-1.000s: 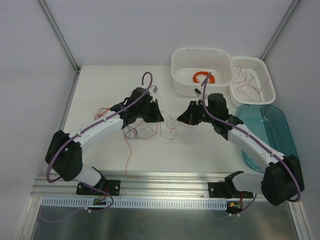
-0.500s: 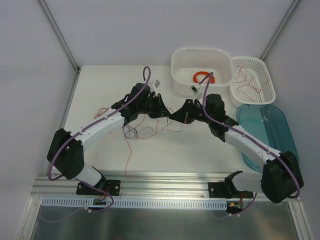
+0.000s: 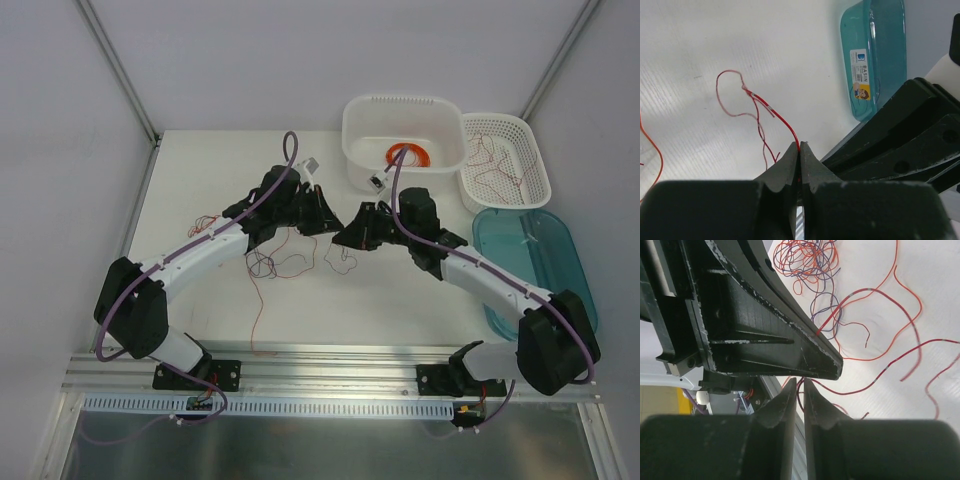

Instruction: Untangle the cables

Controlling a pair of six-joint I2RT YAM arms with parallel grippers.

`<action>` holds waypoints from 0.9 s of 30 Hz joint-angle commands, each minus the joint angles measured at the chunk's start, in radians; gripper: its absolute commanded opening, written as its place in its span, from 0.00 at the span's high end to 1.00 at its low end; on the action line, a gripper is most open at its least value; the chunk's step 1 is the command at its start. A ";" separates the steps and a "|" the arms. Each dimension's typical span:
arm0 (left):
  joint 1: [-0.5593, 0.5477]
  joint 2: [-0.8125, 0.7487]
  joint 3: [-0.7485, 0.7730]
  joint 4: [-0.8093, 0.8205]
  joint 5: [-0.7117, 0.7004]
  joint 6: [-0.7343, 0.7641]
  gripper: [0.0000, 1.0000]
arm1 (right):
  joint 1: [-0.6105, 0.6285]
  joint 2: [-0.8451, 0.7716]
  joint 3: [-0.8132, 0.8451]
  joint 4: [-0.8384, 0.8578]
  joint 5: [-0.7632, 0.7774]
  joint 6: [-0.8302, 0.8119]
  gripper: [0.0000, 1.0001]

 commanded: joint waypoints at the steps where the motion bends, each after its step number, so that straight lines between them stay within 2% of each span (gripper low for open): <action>1: -0.007 -0.028 0.004 0.052 0.012 -0.041 1.00 | 0.018 0.011 0.049 0.025 0.009 -0.021 0.86; 9: -0.007 -0.046 -0.026 0.062 -0.014 -0.076 1.00 | 0.026 0.017 0.044 0.035 0.020 -0.013 0.77; 15: -0.007 -0.052 -0.039 0.065 -0.033 -0.096 1.00 | 0.038 0.026 0.044 0.042 0.032 -0.011 0.77; 16: -0.007 -0.052 -0.042 0.067 -0.033 -0.094 1.00 | 0.038 0.027 0.043 0.040 0.035 -0.011 0.78; 19: -0.007 -0.055 -0.049 0.065 -0.037 -0.094 1.00 | 0.038 0.026 0.035 0.020 0.051 -0.017 0.90; 20: -0.007 -0.055 -0.052 0.065 -0.037 -0.094 1.00 | 0.038 0.020 0.033 0.011 0.057 -0.031 0.98; 21: -0.007 -0.054 -0.059 0.065 -0.039 -0.094 0.99 | 0.040 0.017 0.035 0.000 0.068 -0.040 0.99; 23: -0.007 -0.058 -0.065 0.067 -0.037 -0.090 0.94 | 0.038 0.005 0.044 -0.059 0.087 -0.071 0.99; 24: -0.007 -0.060 -0.072 0.067 -0.043 -0.085 0.85 | 0.037 -0.011 0.056 -0.081 0.109 -0.102 0.99; 27: -0.004 -0.092 -0.084 0.065 -0.071 -0.058 0.65 | 0.037 -0.040 0.092 -0.188 0.159 -0.180 0.99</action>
